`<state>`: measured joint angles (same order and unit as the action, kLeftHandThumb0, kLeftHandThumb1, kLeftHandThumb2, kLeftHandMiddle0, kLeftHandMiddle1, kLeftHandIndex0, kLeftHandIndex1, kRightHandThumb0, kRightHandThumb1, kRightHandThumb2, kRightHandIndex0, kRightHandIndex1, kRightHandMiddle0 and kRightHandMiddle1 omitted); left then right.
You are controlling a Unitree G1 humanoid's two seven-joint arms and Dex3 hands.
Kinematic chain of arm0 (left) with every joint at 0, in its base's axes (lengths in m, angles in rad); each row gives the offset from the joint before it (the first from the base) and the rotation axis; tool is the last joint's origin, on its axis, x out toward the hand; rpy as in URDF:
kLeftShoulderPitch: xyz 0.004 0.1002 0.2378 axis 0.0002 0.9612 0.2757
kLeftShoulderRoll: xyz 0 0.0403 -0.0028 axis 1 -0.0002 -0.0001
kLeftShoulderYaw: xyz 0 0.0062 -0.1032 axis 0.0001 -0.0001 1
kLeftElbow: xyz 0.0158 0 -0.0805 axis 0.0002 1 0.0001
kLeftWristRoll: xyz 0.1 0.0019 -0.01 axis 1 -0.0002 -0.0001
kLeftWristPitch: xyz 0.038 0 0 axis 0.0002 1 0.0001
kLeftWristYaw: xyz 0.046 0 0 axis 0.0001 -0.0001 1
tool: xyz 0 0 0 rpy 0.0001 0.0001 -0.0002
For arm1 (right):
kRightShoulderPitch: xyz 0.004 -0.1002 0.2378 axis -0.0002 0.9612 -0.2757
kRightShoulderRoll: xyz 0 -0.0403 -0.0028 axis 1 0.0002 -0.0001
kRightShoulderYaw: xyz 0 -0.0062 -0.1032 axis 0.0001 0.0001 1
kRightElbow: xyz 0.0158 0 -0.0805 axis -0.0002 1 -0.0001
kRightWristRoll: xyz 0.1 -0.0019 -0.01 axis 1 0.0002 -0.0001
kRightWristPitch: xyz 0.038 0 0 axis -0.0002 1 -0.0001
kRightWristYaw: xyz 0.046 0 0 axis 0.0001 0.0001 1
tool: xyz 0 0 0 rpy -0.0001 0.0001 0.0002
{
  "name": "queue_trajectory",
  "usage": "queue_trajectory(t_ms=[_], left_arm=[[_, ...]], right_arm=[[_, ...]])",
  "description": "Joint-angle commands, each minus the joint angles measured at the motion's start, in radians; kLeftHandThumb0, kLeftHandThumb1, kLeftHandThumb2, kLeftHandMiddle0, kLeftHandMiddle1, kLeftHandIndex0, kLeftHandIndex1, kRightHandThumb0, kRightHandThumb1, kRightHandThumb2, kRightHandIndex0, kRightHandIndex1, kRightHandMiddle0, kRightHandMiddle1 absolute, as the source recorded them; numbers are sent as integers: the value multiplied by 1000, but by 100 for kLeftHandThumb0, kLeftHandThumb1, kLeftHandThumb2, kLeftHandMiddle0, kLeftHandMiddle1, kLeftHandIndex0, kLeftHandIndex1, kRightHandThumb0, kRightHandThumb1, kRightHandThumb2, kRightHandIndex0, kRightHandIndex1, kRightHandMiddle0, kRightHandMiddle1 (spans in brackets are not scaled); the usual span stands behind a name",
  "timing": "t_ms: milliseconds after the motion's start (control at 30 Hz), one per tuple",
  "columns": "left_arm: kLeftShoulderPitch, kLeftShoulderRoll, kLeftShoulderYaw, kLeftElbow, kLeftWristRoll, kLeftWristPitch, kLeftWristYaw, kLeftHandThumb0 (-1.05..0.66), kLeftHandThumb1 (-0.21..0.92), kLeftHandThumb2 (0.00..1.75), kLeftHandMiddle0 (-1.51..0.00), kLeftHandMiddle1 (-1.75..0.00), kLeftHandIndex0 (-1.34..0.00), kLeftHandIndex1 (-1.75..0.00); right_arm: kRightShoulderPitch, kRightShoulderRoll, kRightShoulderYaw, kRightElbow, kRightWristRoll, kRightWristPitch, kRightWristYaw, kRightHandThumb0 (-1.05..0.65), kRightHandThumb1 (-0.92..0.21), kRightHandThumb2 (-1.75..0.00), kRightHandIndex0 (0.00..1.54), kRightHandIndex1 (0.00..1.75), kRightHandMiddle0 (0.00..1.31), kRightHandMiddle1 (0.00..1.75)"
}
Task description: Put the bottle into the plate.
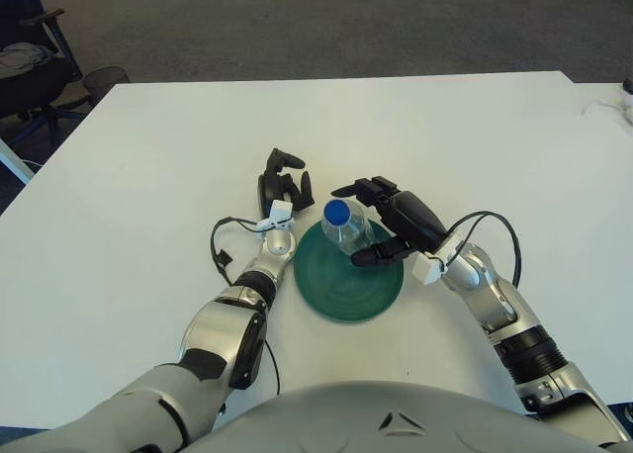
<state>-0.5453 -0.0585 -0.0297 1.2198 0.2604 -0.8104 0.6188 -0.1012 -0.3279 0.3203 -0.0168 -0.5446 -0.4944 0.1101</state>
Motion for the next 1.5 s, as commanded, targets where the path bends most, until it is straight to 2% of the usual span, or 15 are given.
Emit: queue_trajectory(t_ms=[0, 300, 900, 1467], left_arm=[[33, 7, -1, 21, 5, -14, 7, -47, 35, 127, -119, -175, -59, -175], [34, 11, -6, 19, 11, -6, 10, -47, 34, 128, -117, -175, -59, -175], [38, 12, -11, 13, 11, -8, 10, -47, 35, 127, -118, -175, -59, -175], [40, 13, -8, 11, 2, 3, -6, -47, 35, 127, -120, -175, -59, -175]], right_arm=[[0, -12, -11, -27, -5, 24, 13, -104, -92, -50, 1, 11, 0, 10], [6, -23, -13, -50, 20, 62, 58, -105, -92, -55, 0, 4, 0, 1], [4, -21, -18, -39, 82, 68, 104, -105, -92, -52, 2, 2, 0, 10], [9, -15, -18, -38, 120, 113, 144, -105, -92, -49, 2, 1, 0, 11]])
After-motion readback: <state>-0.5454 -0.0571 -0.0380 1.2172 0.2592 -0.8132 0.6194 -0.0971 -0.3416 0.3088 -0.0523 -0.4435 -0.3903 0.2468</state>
